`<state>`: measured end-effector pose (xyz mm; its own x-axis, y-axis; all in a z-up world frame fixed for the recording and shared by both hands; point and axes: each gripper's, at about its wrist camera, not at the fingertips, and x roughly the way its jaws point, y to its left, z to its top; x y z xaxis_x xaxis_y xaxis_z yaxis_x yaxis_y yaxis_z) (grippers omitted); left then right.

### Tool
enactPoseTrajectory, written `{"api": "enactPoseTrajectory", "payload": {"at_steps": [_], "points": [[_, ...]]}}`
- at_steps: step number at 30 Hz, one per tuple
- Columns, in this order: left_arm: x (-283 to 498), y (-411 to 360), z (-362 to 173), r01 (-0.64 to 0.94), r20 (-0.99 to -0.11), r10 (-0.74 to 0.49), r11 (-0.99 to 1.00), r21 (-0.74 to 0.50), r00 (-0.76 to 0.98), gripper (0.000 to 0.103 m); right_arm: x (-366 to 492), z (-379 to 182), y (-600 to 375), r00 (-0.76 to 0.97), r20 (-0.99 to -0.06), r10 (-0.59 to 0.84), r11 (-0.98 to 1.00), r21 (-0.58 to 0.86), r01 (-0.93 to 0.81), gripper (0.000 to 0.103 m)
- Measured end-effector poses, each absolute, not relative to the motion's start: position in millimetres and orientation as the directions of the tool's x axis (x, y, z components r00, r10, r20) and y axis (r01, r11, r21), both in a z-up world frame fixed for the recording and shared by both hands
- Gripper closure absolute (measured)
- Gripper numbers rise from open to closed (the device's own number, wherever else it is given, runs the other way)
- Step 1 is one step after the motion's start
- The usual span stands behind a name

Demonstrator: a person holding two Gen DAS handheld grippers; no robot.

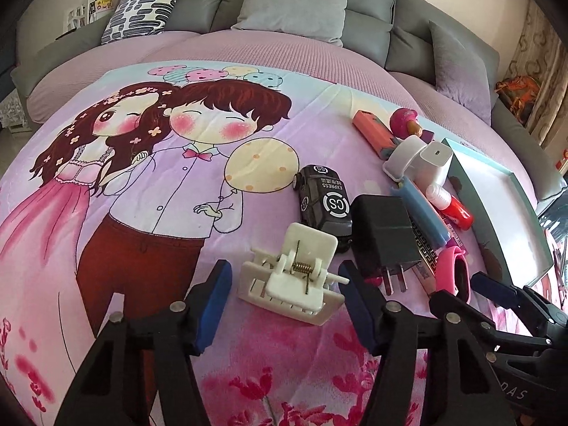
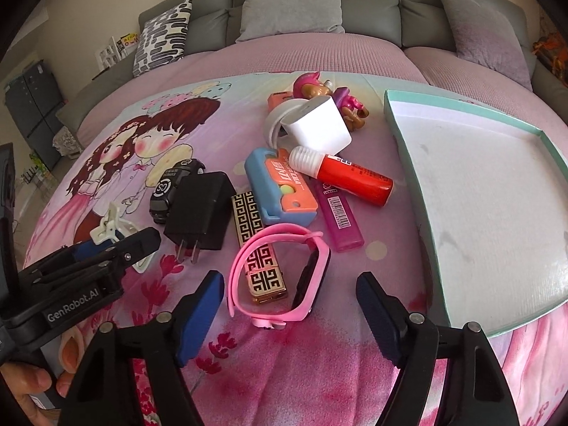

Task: Organize rigid objects
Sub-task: 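Grasp the white hair clip with the left gripper while the right gripper grasps the pink watch band, then carry the clip and band into the tray and open both grippers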

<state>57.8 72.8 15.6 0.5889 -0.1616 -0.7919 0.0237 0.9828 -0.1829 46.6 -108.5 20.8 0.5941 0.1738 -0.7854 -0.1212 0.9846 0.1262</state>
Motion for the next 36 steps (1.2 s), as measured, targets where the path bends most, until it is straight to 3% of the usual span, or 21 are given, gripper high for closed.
{"api": "enactPoseTrajectory", "payload": {"at_steps": [2, 4, 14, 20, 27, 36], "points": [[58, 73, 16, 0.024, -0.791, -0.165, 0.982, -0.187, 0.589, 0.044, 46, 21, -110, 0.586, -0.785, 0.203, 0.979, 0.159, -0.126, 0.041], [58, 74, 16, 0.028, -0.790, -0.173, 0.981, -0.194, 0.588, 0.044, 44, 22, -109, 0.580, -0.785, 0.217, 0.976, 0.174, -0.130, 0.046], [50, 70, 26, 0.047, -0.780, -0.196, 0.977, -0.209, 0.595, 0.045, 37, 38, -119, 0.601, -0.756, 0.260, 0.965, 0.228, -0.130, 0.047], [42, 64, 65, 0.073, -0.730, -0.199, 0.977, -0.201, 0.654, 0.045, 28, 70, -137, 0.661, -0.704, 0.261, 0.962, 0.248, -0.115, 0.047], [61, 32, 116, 0.142, -0.671, -0.254, 0.966, -0.218, 0.696, 0.045, 45, 109, -183, 0.735, -0.663, 0.145, 0.979, 0.206, -0.008, 0.047], [93, -42, 141, 0.246, -0.654, -0.312, 0.950, -0.194, 0.689, 0.045, 71, 112, -260, 0.730, -0.683, -0.019, 0.977, 0.142, 0.158, 0.047]]}}
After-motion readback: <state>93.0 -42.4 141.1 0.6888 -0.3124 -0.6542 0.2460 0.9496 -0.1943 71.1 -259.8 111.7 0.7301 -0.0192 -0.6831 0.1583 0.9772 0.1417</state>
